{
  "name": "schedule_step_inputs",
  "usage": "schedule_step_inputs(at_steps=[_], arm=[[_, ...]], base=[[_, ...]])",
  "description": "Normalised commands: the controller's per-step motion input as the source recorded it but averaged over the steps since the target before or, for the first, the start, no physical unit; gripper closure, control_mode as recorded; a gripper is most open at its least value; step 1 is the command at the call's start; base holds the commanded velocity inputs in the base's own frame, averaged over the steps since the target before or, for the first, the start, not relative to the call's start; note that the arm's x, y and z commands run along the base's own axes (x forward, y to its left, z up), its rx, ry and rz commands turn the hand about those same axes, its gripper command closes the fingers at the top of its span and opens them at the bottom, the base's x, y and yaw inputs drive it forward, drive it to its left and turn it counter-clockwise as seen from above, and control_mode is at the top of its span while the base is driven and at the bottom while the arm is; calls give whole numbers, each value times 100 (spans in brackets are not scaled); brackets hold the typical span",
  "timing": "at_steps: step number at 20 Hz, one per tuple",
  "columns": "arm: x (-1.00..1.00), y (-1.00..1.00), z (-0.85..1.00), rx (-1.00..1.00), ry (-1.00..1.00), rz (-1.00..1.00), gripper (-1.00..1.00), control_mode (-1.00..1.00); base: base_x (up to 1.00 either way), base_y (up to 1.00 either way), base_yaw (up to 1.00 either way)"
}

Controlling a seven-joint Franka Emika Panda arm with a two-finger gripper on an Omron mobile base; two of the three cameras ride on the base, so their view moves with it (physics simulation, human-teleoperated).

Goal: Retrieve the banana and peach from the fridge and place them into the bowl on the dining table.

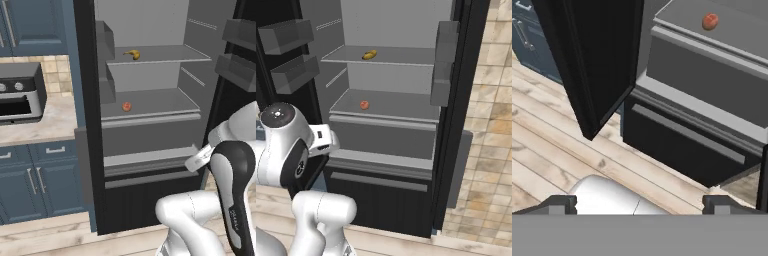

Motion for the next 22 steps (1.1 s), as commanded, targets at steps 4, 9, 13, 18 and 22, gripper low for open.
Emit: schedule_step_inputs(at_steps=[4,9,13,18,22], arm=[[-2,0,0,2,-14,4,-100,-100],[3,0,0,0,-10,0,-100,-100],[6,0,-5,0,-5,-6,-100,-100],[0,0,-30,0,-25,-6,-100,-100],[9,0,-11,0,-11,-5,-100,100]], base=[[0,0,0],[0,0,0],[0,0,0],[0,0,0],[6,0,-2]])
